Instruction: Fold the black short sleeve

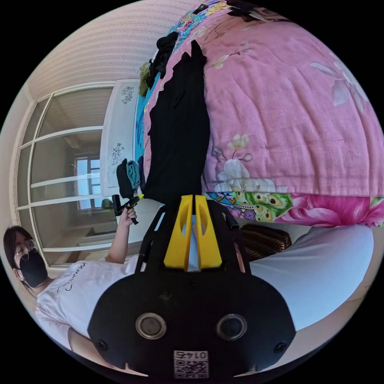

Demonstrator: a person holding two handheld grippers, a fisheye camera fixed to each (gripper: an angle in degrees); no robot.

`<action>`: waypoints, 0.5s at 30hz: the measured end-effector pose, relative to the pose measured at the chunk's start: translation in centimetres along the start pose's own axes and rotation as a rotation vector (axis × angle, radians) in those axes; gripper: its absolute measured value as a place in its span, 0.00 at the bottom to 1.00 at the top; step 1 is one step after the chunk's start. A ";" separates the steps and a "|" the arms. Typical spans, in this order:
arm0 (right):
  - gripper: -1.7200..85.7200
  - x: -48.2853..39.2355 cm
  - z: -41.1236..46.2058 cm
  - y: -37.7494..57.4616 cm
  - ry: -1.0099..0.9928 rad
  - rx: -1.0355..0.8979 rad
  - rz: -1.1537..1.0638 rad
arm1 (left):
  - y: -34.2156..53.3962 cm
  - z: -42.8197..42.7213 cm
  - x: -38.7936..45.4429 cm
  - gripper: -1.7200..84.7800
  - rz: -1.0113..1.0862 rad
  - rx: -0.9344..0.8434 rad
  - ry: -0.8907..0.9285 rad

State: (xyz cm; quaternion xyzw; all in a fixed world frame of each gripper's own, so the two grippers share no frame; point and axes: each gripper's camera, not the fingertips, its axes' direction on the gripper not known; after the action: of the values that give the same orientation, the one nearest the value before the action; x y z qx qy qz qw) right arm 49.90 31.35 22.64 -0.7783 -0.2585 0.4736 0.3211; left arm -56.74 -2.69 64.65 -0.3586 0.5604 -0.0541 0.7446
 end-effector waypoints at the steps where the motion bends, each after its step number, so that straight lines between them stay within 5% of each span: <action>1: 0.02 0.3 -0.1 -0.5 -0.002 0.015 0.015 | -0.7 0.0 -0.7 0.01 -0.017 0.007 -0.003; 15: 0.02 -0.5 3.2 -1.6 0.228 -0.093 -0.050 | -0.6 3.0 -4.6 0.01 -0.067 -0.065 -0.049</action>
State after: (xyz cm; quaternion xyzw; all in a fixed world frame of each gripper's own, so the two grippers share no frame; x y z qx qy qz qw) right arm 46.60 32.86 22.99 -0.8345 -0.2612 0.3613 0.3239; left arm -55.62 0.51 68.96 -0.4023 0.5313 -0.0519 0.7438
